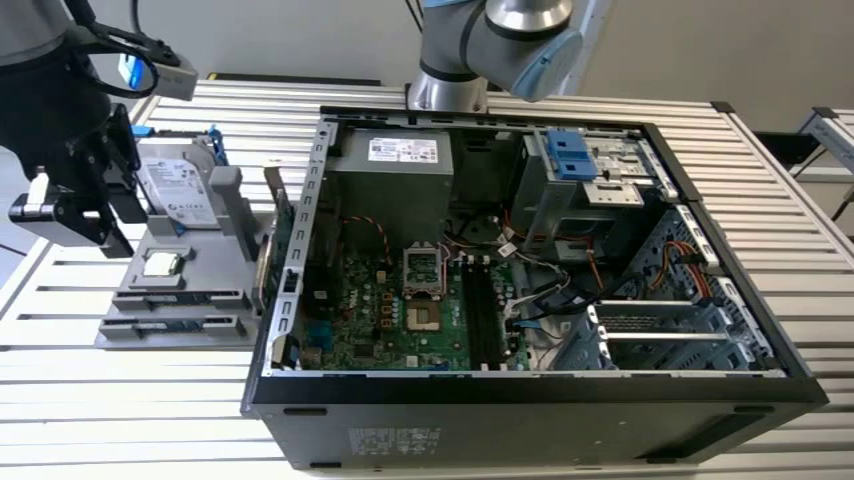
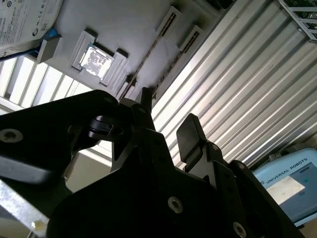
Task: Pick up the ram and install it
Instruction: 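Pick up the ram and move it above insertion slot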
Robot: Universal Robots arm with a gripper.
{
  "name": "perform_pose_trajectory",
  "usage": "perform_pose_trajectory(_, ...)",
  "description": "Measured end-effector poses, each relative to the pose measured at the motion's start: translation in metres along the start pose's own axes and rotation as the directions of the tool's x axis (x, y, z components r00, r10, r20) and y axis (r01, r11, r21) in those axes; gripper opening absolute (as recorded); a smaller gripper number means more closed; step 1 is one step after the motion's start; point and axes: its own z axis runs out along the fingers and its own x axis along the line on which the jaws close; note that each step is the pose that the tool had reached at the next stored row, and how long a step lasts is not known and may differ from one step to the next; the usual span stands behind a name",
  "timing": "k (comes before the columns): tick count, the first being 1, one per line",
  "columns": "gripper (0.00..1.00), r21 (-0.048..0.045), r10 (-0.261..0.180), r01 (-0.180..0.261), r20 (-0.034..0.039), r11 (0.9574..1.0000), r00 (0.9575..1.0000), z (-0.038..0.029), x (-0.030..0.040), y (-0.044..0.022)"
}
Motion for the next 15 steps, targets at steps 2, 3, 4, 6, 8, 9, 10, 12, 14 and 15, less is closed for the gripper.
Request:
perform_pose_trajectory(2,1.00,0.0000,0.000,0.000,0.0000,1.0000,1.0000,0.0011,0.0000,0.0000)
perform_pose_trajectory(3,1.00,0.0000,0.000,0.000,0.0000,1.0000,1.0000,0.0016,0.0000,0.0000)
perform_pose_trajectory(4,1.00,0.0000,0.001,-0.001,0.0000,1.0000,1.0000,0.0022,0.0000,0.0000)
perform_pose_trajectory(6,1.00,0.0001,0.001,-0.001,0.0000,1.0000,1.0000,0.0033,0.0000,0.0000)
perform_pose_trajectory(8,1.00,0.0001,0.003,-0.003,0.0000,1.0000,1.0000,0.0044,-0.0001,0.0000)
perform_pose_trajectory(9,1.00,0.0000,0.004,-0.004,0.0000,1.0000,1.0000,0.0049,0.0000,0.0000)
perform_pose_trajectory(10,1.00,0.0000,0.004,-0.004,0.0000,1.0000,1.0000,0.0055,-0.0001,-0.0001)
perform_pose_trajectory(12,1.00,-0.0001,0.006,-0.006,0.0000,1.0000,1.0000,0.0069,-0.0001,-0.0001)
perform_pose_trajectory(14,1.00,0.0000,0.006,-0.006,0.0001,1.0000,1.0000,0.0079,-0.0001,-0.0001)
perform_pose_trajectory(15,1.00,0.0000,0.006,-0.006,0.0000,1.0000,1.0000,0.0083,-0.0001,-0.0001)
